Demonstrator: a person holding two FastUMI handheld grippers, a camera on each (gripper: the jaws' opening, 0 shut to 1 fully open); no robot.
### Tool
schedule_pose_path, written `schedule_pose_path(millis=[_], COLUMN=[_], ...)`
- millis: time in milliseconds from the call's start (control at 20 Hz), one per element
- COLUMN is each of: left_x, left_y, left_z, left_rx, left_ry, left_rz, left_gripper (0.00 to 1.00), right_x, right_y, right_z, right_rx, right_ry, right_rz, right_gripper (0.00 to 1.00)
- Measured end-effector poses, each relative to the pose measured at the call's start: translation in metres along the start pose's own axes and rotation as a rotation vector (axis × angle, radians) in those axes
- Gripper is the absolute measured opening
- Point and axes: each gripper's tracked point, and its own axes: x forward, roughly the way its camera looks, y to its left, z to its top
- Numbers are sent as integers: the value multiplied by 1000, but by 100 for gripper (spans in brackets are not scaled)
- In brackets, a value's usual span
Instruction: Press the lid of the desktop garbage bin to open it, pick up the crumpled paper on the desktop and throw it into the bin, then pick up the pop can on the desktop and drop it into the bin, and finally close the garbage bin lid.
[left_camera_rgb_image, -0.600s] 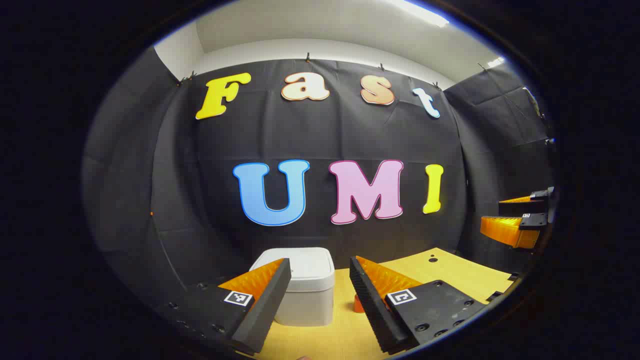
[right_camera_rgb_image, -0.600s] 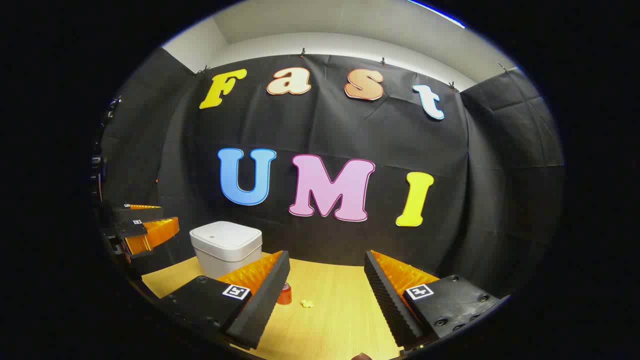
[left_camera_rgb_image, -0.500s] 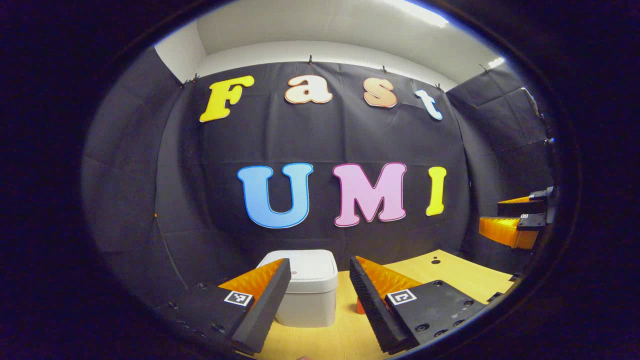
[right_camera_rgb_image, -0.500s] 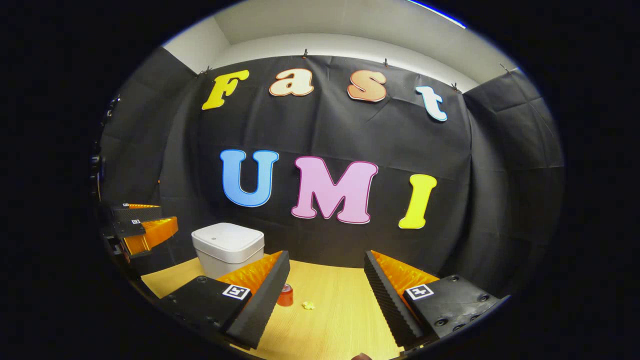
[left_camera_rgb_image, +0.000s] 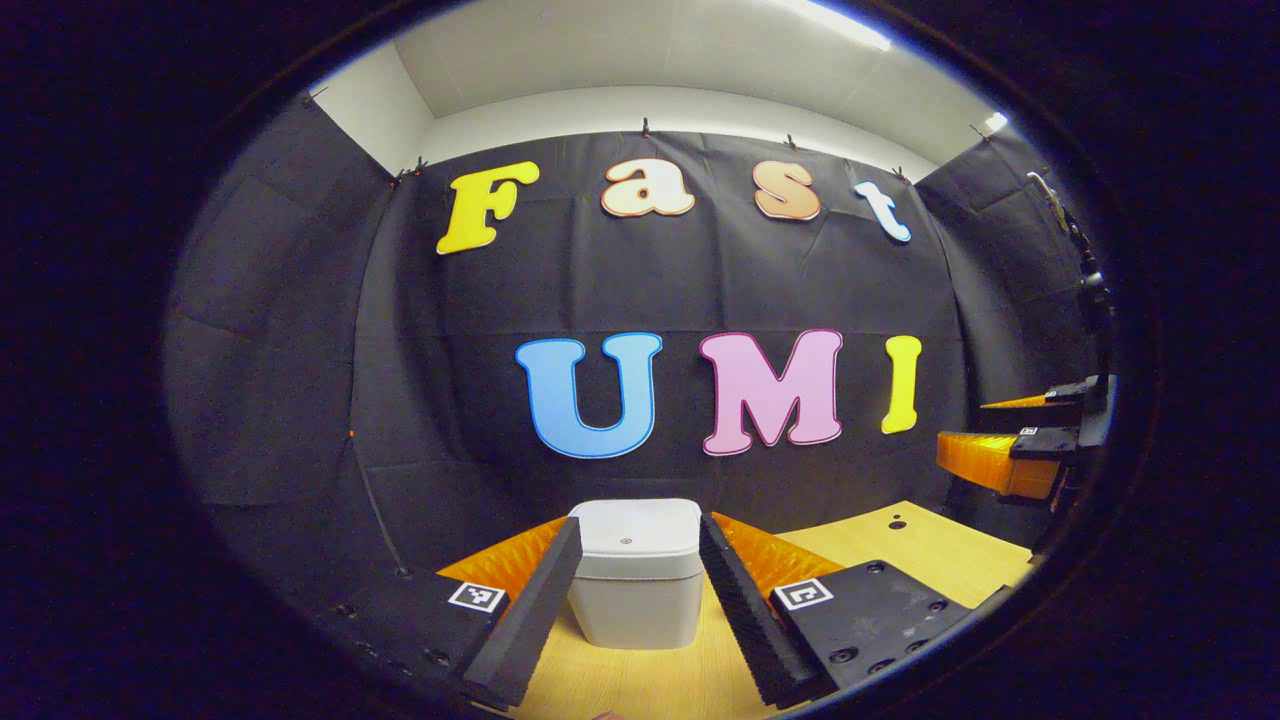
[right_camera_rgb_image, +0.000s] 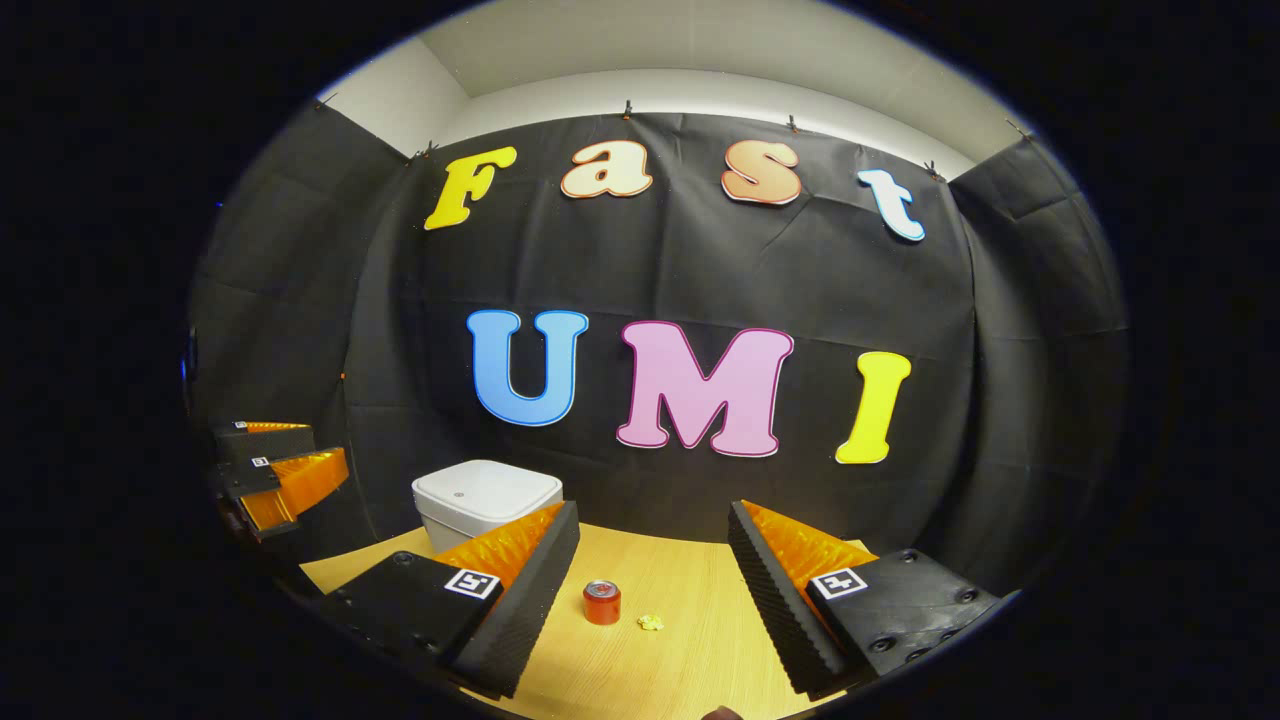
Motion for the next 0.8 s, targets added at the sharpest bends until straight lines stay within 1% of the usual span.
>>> schedule_pose_path(millis=[150, 350, 500, 650, 750, 800], left_x=[-11, -19, -19, -12, -4, 3], left_y=[12, 37, 47, 54, 53, 53], left_z=[-2, -3, -4, -5, -7, -8], left_rx=[-17, 7, 7, 0, -25, -31], left_ry=[12, 17, 20, 24, 29, 29], left_rz=[37, 101, 122, 120, 81, 59], left_gripper=[82, 82, 82, 82, 82, 82], right_x=[8, 21, 27, 31, 32, 31], right_y=[15, 41, 53, 57, 58, 55], right_z=[3, -1, -3, -6, -2, 2], right_rx=[5, 10, 13, 10, 9, -4], right_ry=[-13, -10, -5, 10, 11, -2], right_rz=[33, 93, 118, 133, 134, 122], right_gripper=[96, 96, 96, 96, 96, 97])
